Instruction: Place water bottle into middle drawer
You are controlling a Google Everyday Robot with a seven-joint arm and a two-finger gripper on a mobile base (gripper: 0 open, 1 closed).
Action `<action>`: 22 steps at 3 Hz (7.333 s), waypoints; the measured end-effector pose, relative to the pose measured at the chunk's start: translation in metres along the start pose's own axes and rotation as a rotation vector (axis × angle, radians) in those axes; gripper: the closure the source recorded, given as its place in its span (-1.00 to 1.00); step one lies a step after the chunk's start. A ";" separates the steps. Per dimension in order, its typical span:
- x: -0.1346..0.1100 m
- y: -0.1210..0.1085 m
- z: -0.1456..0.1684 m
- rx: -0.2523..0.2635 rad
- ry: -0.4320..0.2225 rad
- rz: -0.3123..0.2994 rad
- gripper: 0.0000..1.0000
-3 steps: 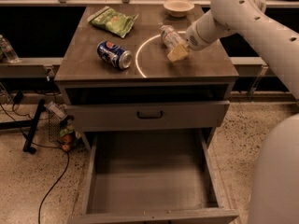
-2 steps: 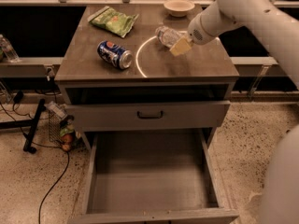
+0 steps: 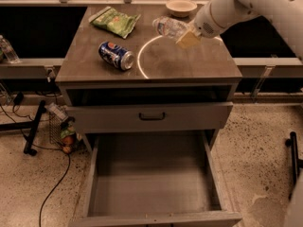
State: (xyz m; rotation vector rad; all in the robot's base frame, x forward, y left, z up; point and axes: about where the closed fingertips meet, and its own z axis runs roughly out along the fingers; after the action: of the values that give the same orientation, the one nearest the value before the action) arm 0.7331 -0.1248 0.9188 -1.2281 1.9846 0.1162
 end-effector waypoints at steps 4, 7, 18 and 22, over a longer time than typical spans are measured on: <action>0.075 0.042 -0.197 0.107 0.010 0.014 1.00; 0.208 0.151 -0.158 -0.329 0.100 -0.322 1.00; 0.392 0.337 0.221 -0.564 0.091 -0.431 -0.11; 0.408 0.330 0.192 -0.574 0.018 -0.350 -1.00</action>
Offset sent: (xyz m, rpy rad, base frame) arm -0.1735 -0.1393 0.1029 -0.0130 -0.1329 -0.1570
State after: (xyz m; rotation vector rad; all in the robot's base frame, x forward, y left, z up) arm 0.4890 -0.1580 0.4175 -1.9250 1.7714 0.5262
